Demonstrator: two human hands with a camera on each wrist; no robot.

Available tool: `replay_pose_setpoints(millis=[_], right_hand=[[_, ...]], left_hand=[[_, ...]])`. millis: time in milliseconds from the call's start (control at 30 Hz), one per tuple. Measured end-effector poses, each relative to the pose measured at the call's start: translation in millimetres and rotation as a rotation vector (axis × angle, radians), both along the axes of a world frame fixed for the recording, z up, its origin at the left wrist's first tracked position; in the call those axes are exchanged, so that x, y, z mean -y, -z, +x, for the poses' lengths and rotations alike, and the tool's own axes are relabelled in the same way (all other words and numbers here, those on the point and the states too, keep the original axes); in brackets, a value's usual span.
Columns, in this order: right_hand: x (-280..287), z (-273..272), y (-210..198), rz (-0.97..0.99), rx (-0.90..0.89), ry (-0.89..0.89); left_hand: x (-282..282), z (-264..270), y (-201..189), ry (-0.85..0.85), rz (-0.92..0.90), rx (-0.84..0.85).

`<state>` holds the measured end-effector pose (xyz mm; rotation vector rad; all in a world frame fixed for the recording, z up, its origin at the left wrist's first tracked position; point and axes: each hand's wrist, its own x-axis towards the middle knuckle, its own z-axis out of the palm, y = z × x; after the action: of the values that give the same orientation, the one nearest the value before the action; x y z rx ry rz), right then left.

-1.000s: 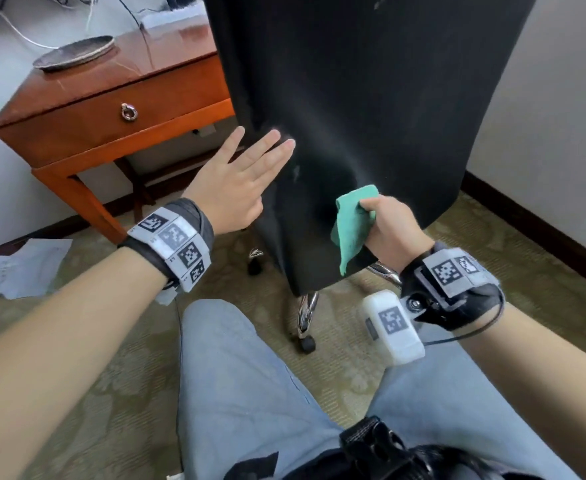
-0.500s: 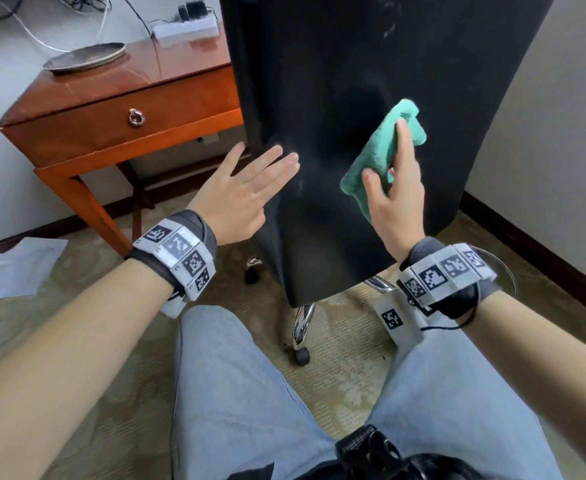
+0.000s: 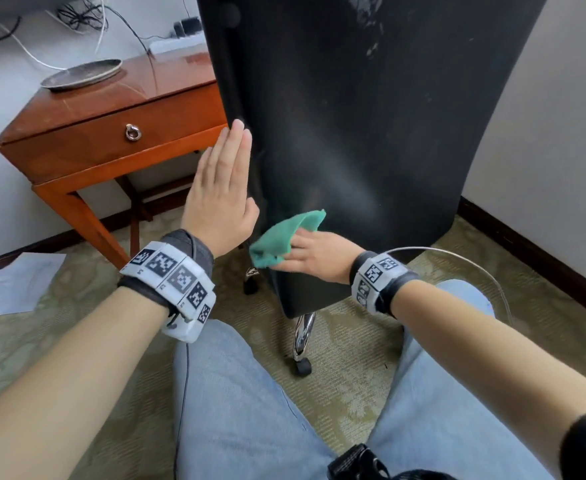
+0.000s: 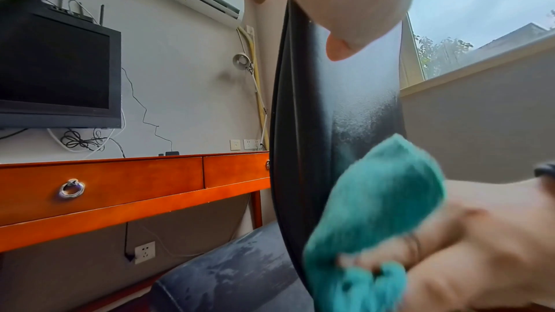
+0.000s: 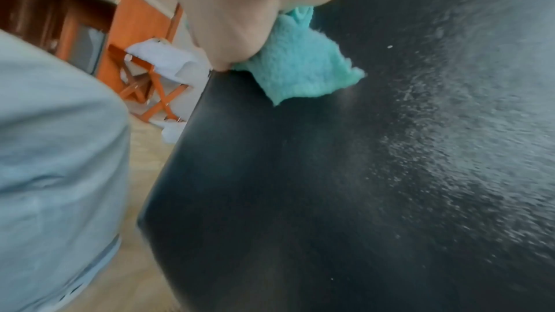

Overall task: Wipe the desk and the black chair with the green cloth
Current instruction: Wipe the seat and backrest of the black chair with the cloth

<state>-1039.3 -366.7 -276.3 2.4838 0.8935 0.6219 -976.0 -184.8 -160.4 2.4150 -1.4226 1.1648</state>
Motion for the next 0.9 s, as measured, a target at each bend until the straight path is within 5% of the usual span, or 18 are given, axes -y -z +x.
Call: replay_pose_setpoints(millis=[100, 233, 567, 900], right_hand=[[-11, 6, 4, -0.174, -0.117, 0.009], [-12, 8, -11, -0.071, -0.109, -0.022], [103, -40, -65, 0.332, 0.413, 0.29], [92, -5, -60, 0.234, 0.338, 0.234]], left_hand=[[0, -3, 2, -0.073, -0.026, 0.017], [-2, -3, 0, -0.141, -0.032, 0.001], [5, -3, 4, -0.336, -0.091, -0.128], [-1, 15, 12, -0.247, -0.231, -0.242]])
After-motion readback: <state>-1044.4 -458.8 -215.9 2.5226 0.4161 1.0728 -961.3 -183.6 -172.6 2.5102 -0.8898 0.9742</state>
